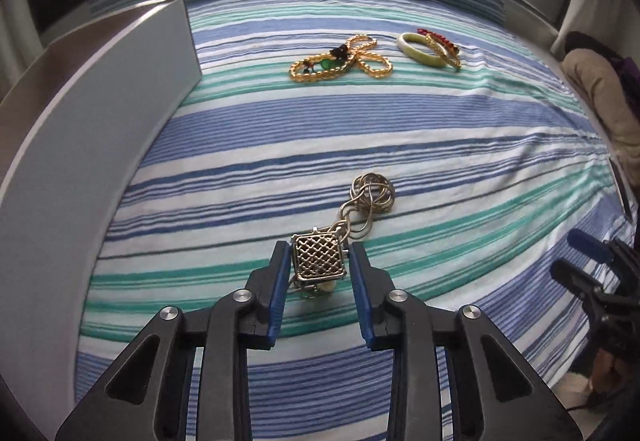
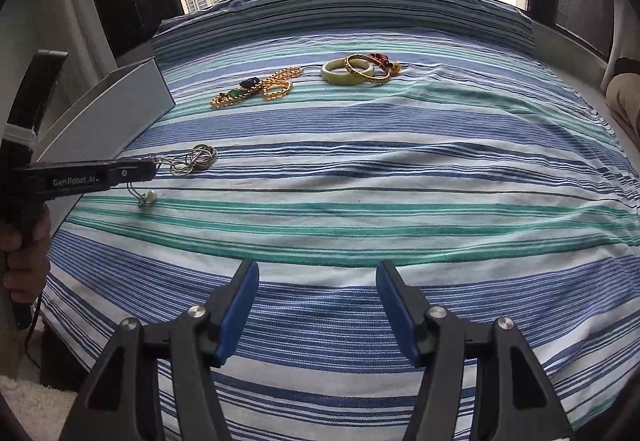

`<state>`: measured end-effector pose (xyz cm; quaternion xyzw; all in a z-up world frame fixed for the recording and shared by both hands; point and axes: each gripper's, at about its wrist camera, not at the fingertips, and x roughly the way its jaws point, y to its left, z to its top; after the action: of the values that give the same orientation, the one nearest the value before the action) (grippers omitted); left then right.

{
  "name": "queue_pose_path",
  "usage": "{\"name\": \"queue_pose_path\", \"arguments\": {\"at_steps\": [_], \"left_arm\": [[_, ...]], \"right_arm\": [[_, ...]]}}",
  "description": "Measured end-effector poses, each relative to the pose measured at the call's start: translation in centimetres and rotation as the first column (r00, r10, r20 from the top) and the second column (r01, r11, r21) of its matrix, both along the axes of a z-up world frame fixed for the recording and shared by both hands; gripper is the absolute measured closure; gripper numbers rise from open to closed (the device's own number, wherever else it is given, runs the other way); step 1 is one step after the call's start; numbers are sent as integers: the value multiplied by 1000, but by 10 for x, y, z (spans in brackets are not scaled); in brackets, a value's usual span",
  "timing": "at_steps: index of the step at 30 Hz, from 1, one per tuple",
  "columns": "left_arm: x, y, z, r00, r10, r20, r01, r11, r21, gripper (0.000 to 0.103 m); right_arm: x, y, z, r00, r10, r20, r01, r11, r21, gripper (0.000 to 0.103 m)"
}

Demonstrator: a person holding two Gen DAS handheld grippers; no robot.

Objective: Organize jewelry

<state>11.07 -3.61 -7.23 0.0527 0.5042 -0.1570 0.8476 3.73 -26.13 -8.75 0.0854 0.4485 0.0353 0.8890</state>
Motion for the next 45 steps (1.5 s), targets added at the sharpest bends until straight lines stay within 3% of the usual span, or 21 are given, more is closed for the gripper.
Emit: {"name": "queue_pose_path", "arguments": {"at_steps": [2, 3, 5, 9, 12, 16, 18, 22, 24, 26, 27, 32, 37, 39, 40, 41, 42, 45], "left_arm": [[-7, 13, 2, 1000, 25, 4, -25, 1000, -16, 57], [-9, 16, 4, 999, 38, 14, -38, 999, -23, 43], [-13, 22, 9, 997, 66, 42, -63, 997, -52, 35], [-20, 33, 19, 994, 95, 51, -88, 988, -126, 34], [-31, 43, 27, 990, 115, 76, -104, 986, -133, 33], [-44, 57, 32, 984, 153, 92, -141, 982, -129, 31], [-48, 66, 31, 981, 176, 83, -165, 978, -129, 31], [-54, 81, 28, 974, 214, 71, -205, 971, -120, 31], [-54, 86, 25, 973, 223, 61, -215, 969, -120, 31], [-53, 87, 21, 972, 229, 50, -222, 968, -120, 31], [-52, 87, 19, 972, 231, 46, -224, 967, -120, 31], [-56, 86, 20, 975, 217, 46, -210, 970, -121, 31], [-56, 84, 17, 977, 209, 41, -204, 973, -106, 31], [-56, 82, 13, 979, 204, 31, -200, 975, -94, 31], [-56, 82, 13, 980, 199, 28, -196, 977, -87, 31], [-56, 81, 12, 981, 193, 28, -190, 978, -81, 31], [-57, 80, 13, 982, 186, 29, -183, 980, -75, 28], [-59, 76, 15, 985, 169, 44, -166, 985, -54, 23]], "right_arm": [[5, -1, 2, 1000, 20, -19, -20, 1000, 16, 41], [10, -3, 4, 999, 29, -31, -28, 999, 32, 41], [25, -15, 13, 998, 46, -54, -40, 995, 97, 41], [84, -45, 39, 992, 92, -85, -77, 983, 168, 41], [147, -60, 52, 995, 89, -46, -85, 992, 91, 41], [233, -59, 42, 995, 90, -45, -86, 994, 69, 41], [266, -54, 29, 993, 101, -65, -96, 993, 68, 50], [305, -47, 1, 992, 64, -109, -61, 998, 29, 59], [311, -44, -10, 988, 76, -136, -74, 997, 23, 76], [310, -44, -17, 984, 82, -160, -80, 997, 21, 95], [305, -45, -17, 984, 87, -156, -84, 996, 24, 97], [241, -21, 1, 959, 245, -142, -240, 970, 48, 97], [140, 34, 6, 870, 458, -184, -465, 885, 8, 97], [104, 52, 1, 852, 487, -194, -501, 865, -26, 96], [89, 58, -1, 851, 487, -195, -503, 864, -39, 94], [77, 62, -2, 852, 487, -192, -502, 864, -36, 81], [66, 66, 1, 859, 482, -175, -493, 870, -24, 60], [36, 51, 11, 901, 424, -98, -422, 906, 35, 55]]}}
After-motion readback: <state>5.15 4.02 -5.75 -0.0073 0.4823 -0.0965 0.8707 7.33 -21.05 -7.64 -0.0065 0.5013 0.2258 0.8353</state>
